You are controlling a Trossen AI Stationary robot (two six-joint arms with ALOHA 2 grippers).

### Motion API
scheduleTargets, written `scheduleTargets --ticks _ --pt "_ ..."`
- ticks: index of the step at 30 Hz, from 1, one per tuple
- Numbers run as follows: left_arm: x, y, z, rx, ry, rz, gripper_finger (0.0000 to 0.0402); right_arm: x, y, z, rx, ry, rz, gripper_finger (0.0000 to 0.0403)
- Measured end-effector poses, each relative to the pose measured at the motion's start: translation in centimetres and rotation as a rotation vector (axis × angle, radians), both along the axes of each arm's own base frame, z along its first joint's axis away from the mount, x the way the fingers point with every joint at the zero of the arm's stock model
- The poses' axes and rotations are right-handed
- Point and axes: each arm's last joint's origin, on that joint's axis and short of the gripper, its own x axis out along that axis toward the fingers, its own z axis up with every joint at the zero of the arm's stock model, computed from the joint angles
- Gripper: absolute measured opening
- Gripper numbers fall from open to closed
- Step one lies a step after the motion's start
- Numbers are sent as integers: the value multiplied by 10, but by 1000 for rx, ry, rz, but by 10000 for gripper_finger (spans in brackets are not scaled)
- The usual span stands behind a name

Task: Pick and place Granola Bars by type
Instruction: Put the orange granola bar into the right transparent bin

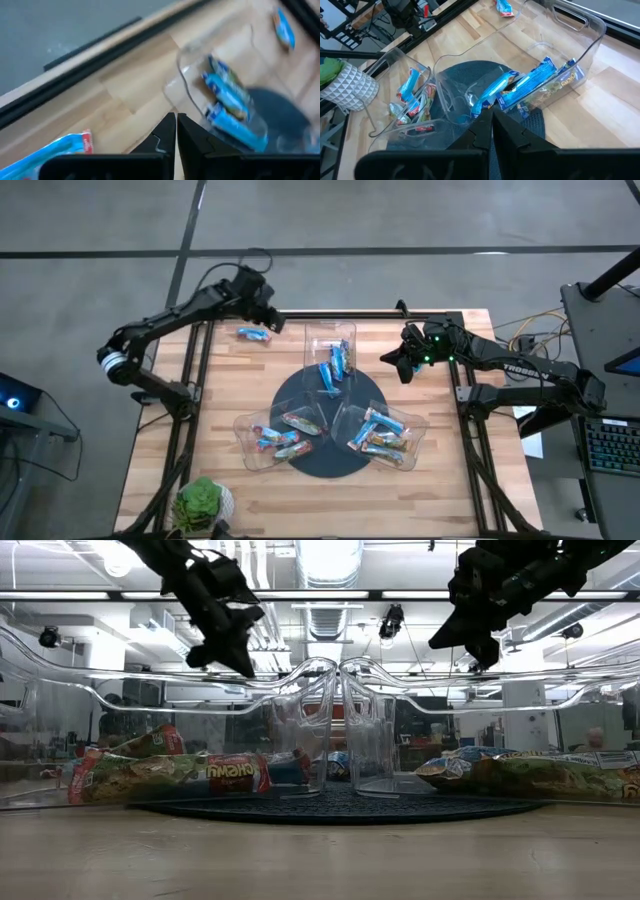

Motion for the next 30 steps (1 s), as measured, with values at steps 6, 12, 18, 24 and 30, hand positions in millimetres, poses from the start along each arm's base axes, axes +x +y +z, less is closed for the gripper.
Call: scheduleTargets --ticks 6,12,18,24,30 --pt "-16 9 20 17 -68 124 0 0 0 0 -7 2 -6 8" --pt "-16 11 29 71 -69 76 0 0 -1 0 -13 6 -22 8" --pt "-15 9 29 31 -102 15 25 0 -1 0 -9 5 -24 8" --pt "-16 7 26 33 -69 -14 53 0 -1 0 -6 5 -26 8" --pt "-16 7 26 48 -56 -34 7 0 -1 0 -1 4 -27 8"
